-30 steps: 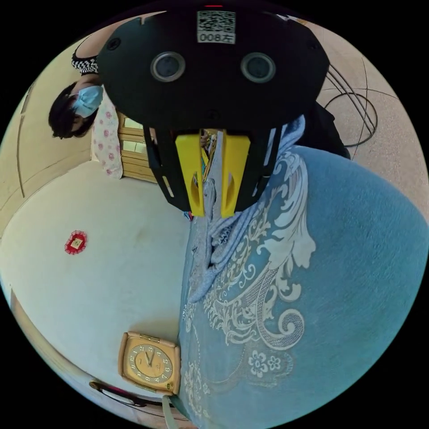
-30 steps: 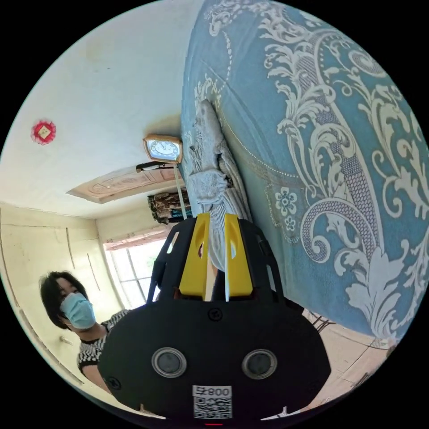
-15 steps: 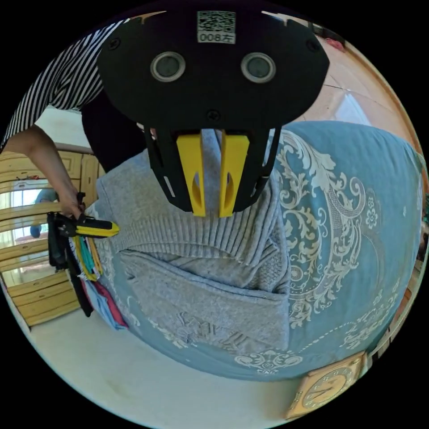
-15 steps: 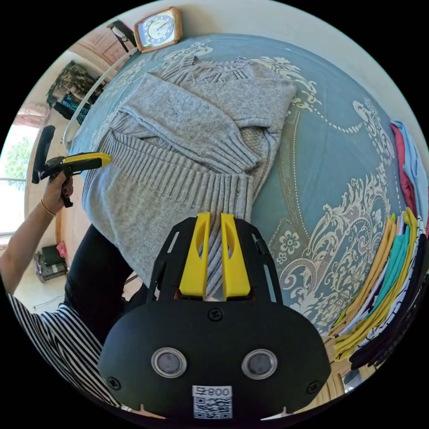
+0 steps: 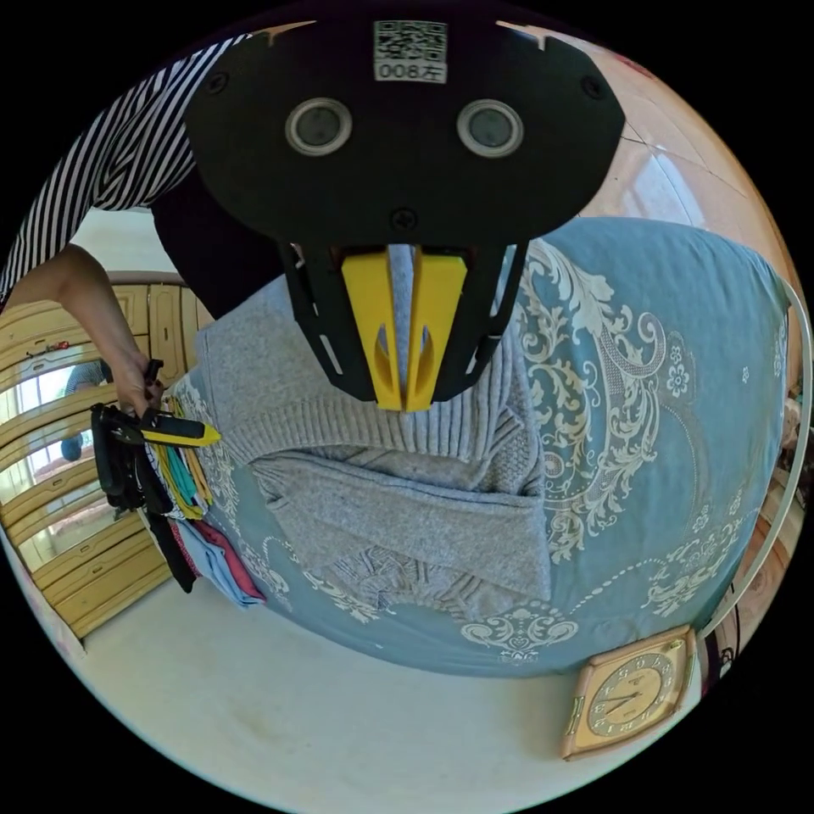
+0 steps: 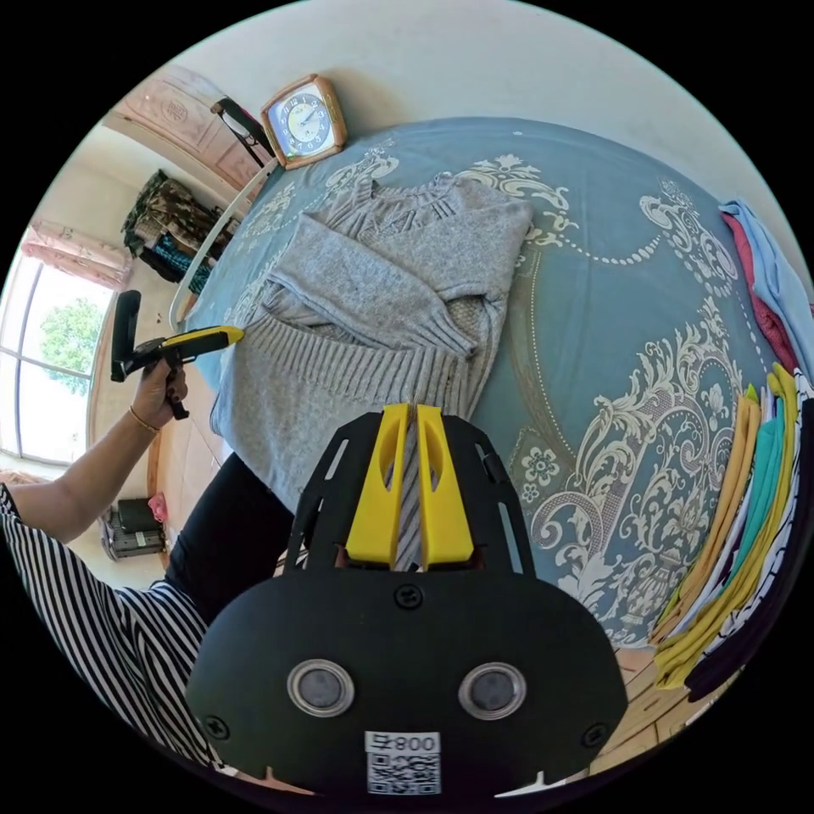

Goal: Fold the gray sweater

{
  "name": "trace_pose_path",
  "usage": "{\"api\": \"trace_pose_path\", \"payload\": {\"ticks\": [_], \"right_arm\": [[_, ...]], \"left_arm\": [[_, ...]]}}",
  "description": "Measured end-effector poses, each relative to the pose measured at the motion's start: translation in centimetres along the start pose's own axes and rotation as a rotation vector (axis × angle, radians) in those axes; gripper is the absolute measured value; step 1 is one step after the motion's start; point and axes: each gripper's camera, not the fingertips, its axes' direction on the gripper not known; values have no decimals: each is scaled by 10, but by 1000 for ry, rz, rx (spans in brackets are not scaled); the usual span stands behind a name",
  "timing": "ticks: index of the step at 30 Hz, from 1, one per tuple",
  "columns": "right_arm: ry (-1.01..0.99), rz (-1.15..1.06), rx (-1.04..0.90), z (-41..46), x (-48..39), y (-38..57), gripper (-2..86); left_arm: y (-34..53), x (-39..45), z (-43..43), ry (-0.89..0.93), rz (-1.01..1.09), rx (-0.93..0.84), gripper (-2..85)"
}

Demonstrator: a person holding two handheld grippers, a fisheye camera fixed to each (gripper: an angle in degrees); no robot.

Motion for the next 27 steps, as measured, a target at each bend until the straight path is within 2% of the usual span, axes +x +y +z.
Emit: {"api": "trace_pose_path", "payload": {"ticks": [4,10,15,19,22,27], "right_arm": [[19,24,-14,15,8,-5,20],[54,42,-104,55,22,-9,27],[26,41,-92,44,33,-1,43],[-63,100,6,10,53,21,58],[-201,153,62,-15,72,49,68],[-370,225,68,-36,93,122,79]], "left_arm": [[-4,-3,12,-9,-41,0,12],[-4,-16,51,-55,-68,-108,21],[7,-26,41,-19,-87,-51,40],[32,-41,9,48,-113,69,69],[62,-61,-10,60,-167,121,78],[116,-103,-6,79,-313,64,88]]}}
